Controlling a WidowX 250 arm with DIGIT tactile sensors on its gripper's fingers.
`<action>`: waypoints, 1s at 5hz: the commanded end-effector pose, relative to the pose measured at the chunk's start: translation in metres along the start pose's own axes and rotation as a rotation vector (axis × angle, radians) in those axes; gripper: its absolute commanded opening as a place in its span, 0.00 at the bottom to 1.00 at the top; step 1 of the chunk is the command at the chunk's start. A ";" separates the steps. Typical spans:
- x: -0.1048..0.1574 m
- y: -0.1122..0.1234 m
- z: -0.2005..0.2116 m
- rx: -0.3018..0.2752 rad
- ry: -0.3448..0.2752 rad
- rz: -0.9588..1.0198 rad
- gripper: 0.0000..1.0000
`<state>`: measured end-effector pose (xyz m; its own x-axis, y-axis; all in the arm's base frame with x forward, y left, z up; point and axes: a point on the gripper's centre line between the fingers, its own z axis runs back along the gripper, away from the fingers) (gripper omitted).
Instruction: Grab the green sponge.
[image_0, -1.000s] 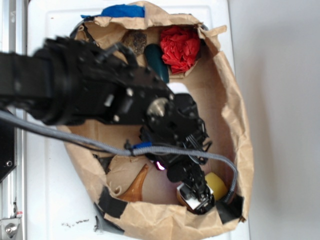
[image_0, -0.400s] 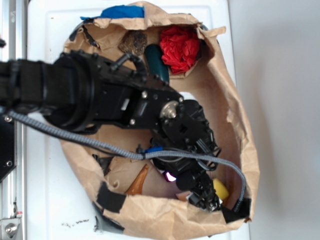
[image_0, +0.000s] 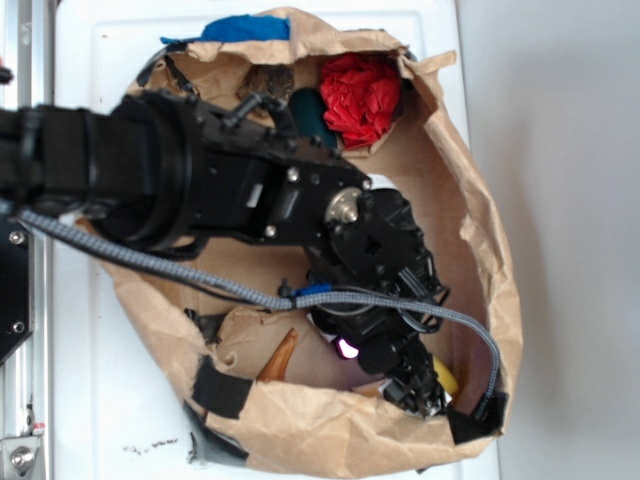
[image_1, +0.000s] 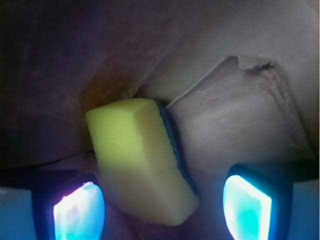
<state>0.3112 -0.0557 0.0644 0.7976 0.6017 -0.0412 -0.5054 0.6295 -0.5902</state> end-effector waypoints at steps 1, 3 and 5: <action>0.009 -0.023 -0.006 0.020 -0.126 -0.083 1.00; 0.007 -0.013 -0.030 0.114 -0.175 -0.099 1.00; 0.009 -0.005 -0.032 0.139 -0.177 -0.043 0.00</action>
<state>0.3306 -0.0654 0.0385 0.7502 0.6495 0.1238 -0.5362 0.7072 -0.4608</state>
